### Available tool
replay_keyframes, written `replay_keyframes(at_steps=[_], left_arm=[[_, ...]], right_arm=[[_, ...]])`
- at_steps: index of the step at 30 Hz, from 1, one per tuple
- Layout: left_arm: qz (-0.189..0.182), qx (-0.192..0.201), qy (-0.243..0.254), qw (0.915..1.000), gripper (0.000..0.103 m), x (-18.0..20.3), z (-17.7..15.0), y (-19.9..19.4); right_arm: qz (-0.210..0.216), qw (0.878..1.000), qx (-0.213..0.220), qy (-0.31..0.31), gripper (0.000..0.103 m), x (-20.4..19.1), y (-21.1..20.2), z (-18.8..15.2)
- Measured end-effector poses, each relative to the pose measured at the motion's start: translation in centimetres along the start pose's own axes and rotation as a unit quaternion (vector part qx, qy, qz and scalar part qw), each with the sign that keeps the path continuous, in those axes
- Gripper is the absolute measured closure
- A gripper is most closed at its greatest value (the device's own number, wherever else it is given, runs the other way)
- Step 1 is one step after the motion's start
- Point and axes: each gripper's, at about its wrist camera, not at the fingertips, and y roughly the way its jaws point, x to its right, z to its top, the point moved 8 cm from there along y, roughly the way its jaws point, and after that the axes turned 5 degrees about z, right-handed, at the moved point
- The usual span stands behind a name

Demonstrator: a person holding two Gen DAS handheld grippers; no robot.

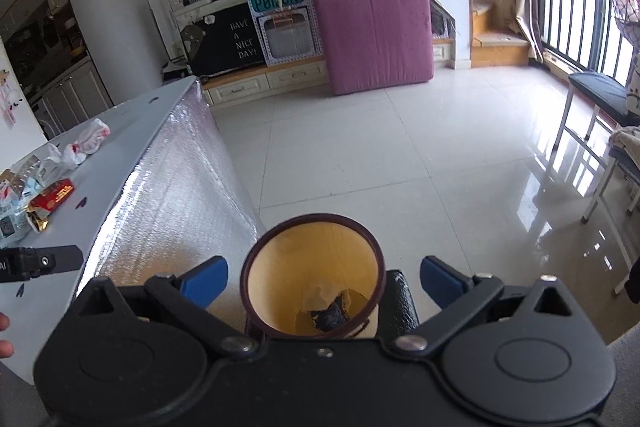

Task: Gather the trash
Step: 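Withdraw both tools from the wastebasket back toward the table, then reach the left tool to the blue-white packet while the right tool reaches the gold wrapper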

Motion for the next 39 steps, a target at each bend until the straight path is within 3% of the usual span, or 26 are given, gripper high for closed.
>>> replay_keyframes(at_steps=[7,12,17,20,24,28,35,39], left_arm=[[0.036,0.037,-0.024,0.9984,0.000,-6.3,-0.2,-2.7],[0.073,0.064,-0.028,0.9948,0.000,-11.3,-0.1,-4.2],[0.092,0.114,0.018,0.9890,0.000,-16.0,1.8,-5.7],[0.102,0.124,0.048,0.9859,0.000,-18.8,3.4,-6.1],[0.114,0.123,0.085,0.9821,0.002,-22.1,4.7,-5.3],[0.131,0.102,0.120,0.9789,0.014,-24.9,5.1,-3.4],[0.143,0.043,0.203,0.9677,0.016,-27.5,4.3,1.1],[0.144,0.014,0.215,0.9657,0.033,-28.7,3.5,3.4]], right_arm=[[0.017,0.998,0.040,-0.045,0.000,-5.1,0.0,0.7],[0.055,0.994,0.059,-0.067,0.000,-10.0,0.3,1.3],[0.101,0.991,0.051,-0.074,0.000,-14.5,1.3,1.4],[0.113,0.988,0.051,-0.090,0.000,-17.1,1.5,1.0],[0.136,0.982,0.065,-0.116,0.000,-20.5,1.5,1.2],[0.172,0.972,0.087,-0.135,0.000,-24.4,1.6,1.9],[0.198,0.968,0.047,-0.145,0.000,-31.3,5.4,2.9],[0.189,0.972,0.027,-0.135,0.000,-34.5,8.7,3.4]])
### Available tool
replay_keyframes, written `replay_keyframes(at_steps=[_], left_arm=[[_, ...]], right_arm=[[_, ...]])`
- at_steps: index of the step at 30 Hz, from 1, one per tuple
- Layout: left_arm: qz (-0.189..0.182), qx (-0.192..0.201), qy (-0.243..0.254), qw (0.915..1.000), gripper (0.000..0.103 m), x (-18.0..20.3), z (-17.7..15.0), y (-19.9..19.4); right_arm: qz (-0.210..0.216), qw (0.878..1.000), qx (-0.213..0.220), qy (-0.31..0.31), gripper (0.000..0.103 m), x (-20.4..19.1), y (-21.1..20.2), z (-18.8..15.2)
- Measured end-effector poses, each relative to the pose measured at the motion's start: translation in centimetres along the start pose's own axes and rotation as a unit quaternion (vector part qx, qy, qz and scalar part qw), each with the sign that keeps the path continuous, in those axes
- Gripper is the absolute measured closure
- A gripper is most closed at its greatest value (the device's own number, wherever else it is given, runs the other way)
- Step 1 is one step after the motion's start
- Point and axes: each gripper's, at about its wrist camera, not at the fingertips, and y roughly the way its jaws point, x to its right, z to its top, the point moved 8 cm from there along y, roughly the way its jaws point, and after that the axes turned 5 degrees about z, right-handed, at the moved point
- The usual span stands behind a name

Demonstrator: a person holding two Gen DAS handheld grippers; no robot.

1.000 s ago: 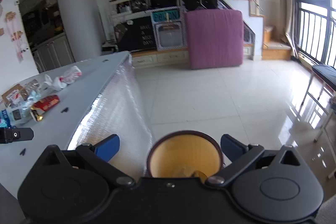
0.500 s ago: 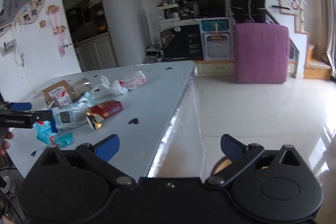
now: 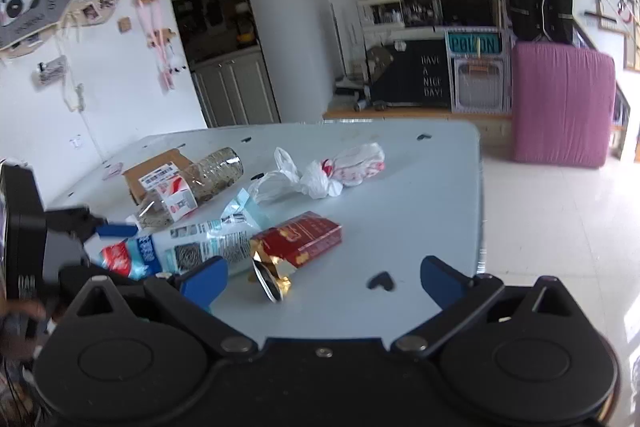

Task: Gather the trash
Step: 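Reach the left tool to the blue-white packet while the right tool reaches the gold wrapper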

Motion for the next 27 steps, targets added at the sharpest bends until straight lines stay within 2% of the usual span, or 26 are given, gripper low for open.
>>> replay_keyframes(at_steps=[2,5,11,15,18,20,23,25,27], left_arm=[[-0.007,-0.009,-0.008,0.9999,0.047,0.0,-0.6,0.6],[-0.025,-0.013,-0.027,0.9992,0.059,0.1,-1.6,0.6],[-0.036,-0.018,-0.084,0.9956,0.074,-0.2,-2.7,0.0],[-0.041,-0.019,-0.123,0.9914,0.078,-0.7,-2.8,-0.7],[-0.055,-0.020,-0.143,0.9880,0.080,-0.7,-2.8,-1.3],[-0.065,-0.024,-0.156,0.9853,0.081,-0.6,-2.7,-1.6],[-0.073,-0.026,-0.163,0.9836,0.081,-0.2,-2.4,-1.9],[-0.074,-0.028,-0.166,0.9830,0.080,0.0,-2.3,-1.9],[-0.074,-0.028,-0.168,0.9826,0.078,0.1,-2.1,-1.9]], right_arm=[[-0.003,1.000,-0.017,0.009,0.000,-0.6,2.3,0.0],[-0.004,0.999,-0.043,0.010,0.000,-1.7,5.7,-0.4],[-0.020,0.997,-0.071,-0.001,0.000,-3.4,10.7,-2.0],[-0.046,0.996,-0.074,-0.006,0.000,-3.2,12.3,-2.6],[-0.068,0.994,-0.079,-0.008,0.002,-1.7,11.7,-3.2],[-0.074,0.993,-0.088,-0.008,0.009,-0.6,10.8,-3.7],[-0.060,0.994,-0.088,-0.024,0.010,0.2,9.2,-4.2],[-0.032,0.995,-0.084,-0.048,0.010,-0.1,8.7,-4.2],[-0.005,0.993,-0.088,-0.075,0.015,-0.8,8.7,-4.1]])
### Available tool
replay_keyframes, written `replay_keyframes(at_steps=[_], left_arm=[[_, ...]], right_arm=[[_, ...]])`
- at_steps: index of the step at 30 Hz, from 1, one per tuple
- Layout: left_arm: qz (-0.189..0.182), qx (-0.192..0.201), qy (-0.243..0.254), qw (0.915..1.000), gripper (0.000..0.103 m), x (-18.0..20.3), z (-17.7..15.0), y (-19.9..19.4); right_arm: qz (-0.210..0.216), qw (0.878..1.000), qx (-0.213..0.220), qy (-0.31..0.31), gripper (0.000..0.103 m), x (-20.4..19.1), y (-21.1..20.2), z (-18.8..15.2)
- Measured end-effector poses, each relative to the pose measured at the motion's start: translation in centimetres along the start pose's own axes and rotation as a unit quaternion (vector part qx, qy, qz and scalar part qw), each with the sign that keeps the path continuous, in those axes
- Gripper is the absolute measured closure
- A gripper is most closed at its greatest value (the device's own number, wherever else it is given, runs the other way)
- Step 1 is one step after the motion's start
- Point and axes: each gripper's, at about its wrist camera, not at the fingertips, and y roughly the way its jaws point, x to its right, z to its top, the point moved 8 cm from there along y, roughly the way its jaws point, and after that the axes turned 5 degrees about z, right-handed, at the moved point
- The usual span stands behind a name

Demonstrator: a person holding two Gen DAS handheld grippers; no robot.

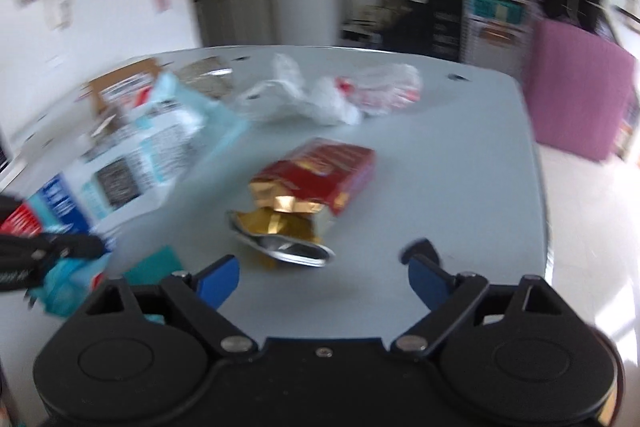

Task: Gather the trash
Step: 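Reach the left tool to the blue-white packet while the right tool reaches the gold wrapper, then grasp the packet with the left tool while the right tool grasps the gold wrapper, lift both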

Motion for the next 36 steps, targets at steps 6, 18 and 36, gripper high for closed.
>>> replay_keyframes(at_steps=[6,18,36], left_arm=[[0.001,0.009,-0.007,0.9999,0.069,0.0,0.9,0.4],[0.007,0.010,-0.031,0.9994,0.088,0.7,0.7,1.4],[0.000,0.030,-0.098,0.9947,0.097,2.9,-2.6,-2.9]], right_arm=[[0.058,0.995,-0.015,-0.078,0.034,-2.3,1.5,1.5],[0.096,0.991,-0.036,-0.087,0.064,-3.7,1.8,0.5],[0.078,0.994,-0.031,-0.070,0.090,-3.5,-5.1,-3.0]])
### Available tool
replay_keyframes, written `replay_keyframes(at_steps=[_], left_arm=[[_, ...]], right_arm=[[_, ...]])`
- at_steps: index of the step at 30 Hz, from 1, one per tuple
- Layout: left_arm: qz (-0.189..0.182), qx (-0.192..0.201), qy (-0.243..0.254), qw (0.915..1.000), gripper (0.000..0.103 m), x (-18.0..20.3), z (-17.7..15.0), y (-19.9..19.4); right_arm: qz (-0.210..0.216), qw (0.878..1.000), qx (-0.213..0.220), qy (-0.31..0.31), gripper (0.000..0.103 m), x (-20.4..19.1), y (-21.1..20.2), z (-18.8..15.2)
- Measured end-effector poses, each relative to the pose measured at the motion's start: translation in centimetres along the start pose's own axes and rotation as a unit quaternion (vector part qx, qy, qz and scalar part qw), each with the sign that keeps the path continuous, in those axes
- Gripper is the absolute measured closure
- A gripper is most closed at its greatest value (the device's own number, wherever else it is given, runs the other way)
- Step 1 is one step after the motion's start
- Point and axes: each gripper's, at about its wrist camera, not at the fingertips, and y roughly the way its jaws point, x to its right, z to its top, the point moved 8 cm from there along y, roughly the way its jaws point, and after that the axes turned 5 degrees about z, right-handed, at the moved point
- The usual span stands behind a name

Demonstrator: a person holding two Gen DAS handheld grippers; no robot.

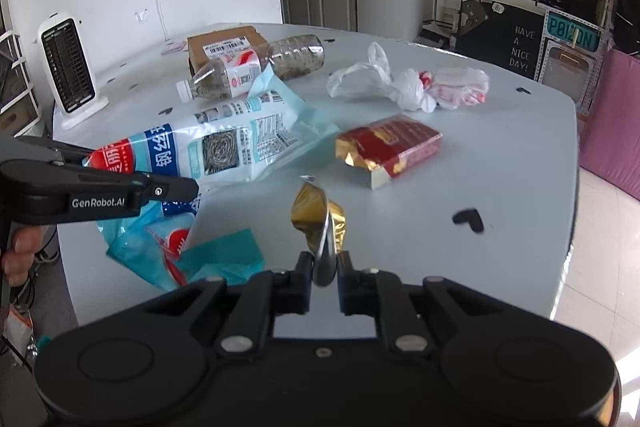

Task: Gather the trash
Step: 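Grasp the packet with the left tool while the right tool grasps the gold wrapper, lift both, then carry the blue-white packet and gold wrapper with both tools over the wastebasket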

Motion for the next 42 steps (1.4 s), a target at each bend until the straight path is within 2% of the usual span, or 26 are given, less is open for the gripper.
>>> replay_keyframes(at_steps=[8,21,29,42], left_arm=[[-0.006,0.003,-0.018,0.9998,0.097,1.0,-1.1,-1.2],[-0.004,0.062,-0.026,0.9977,0.098,3.5,2.2,-6.8],[-0.032,0.077,-0.012,0.9964,0.098,8.6,3.6,-8.6],[-0.094,0.087,0.033,0.9912,0.098,20.6,5.2,-9.6]], right_arm=[[0.004,1.000,0.008,0.010,0.090,-0.1,-1.8,-1.1],[-0.017,0.997,0.071,0.025,0.090,1.6,-8.0,1.2],[-0.037,0.993,0.102,0.043,0.090,4.3,-13.0,0.9],[-0.090,0.983,0.138,0.086,0.090,11.7,-20.9,-1.9]])
